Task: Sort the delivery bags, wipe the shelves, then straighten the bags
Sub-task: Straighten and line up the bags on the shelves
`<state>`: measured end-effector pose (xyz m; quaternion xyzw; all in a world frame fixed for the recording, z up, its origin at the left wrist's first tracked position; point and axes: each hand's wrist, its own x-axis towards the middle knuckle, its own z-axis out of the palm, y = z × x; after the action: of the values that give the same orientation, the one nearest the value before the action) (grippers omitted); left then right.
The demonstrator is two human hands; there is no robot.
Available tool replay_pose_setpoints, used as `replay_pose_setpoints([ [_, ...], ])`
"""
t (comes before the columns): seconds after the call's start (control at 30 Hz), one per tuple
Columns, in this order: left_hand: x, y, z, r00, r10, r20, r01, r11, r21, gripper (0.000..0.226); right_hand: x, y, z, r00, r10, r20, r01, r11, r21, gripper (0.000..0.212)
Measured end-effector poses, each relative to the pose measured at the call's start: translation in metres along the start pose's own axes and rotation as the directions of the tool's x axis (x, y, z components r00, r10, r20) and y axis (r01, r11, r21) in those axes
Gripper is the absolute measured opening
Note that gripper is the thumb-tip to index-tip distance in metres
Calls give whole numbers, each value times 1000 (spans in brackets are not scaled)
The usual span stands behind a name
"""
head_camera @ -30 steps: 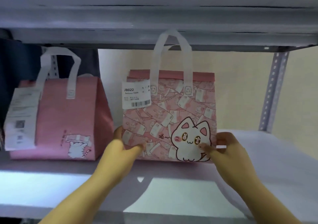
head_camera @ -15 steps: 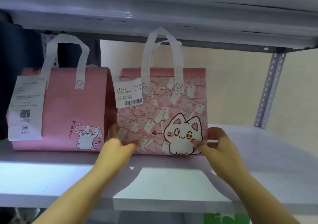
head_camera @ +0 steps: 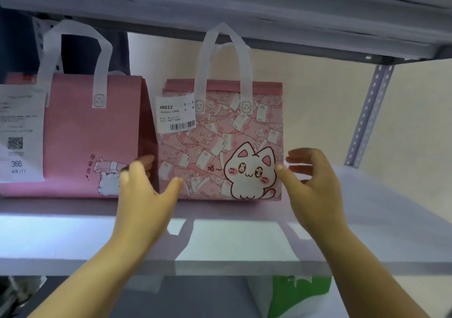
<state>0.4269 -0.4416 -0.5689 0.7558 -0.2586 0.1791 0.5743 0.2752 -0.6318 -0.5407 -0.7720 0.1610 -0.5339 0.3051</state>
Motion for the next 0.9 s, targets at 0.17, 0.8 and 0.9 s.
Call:
replay_pose_setpoints([
  [0.17, -23, 16, -14, 997, 61, 40, -58, 996, -68, 35, -14, -28, 6, 985, -71, 159, 42, 983, 179, 10],
  [0.8, -147, -68, -82, 988, -142, 60, 148, 981, -124, 8, -150, -45, 78, 673, -108, 732, -301, 864, 404, 3],
  [0.9, -149, -109, -88, 977, -181, 115, 193, 975, -105, 7, -180, -35, 105, 670, -18, 742, -364, 863, 350, 5],
])
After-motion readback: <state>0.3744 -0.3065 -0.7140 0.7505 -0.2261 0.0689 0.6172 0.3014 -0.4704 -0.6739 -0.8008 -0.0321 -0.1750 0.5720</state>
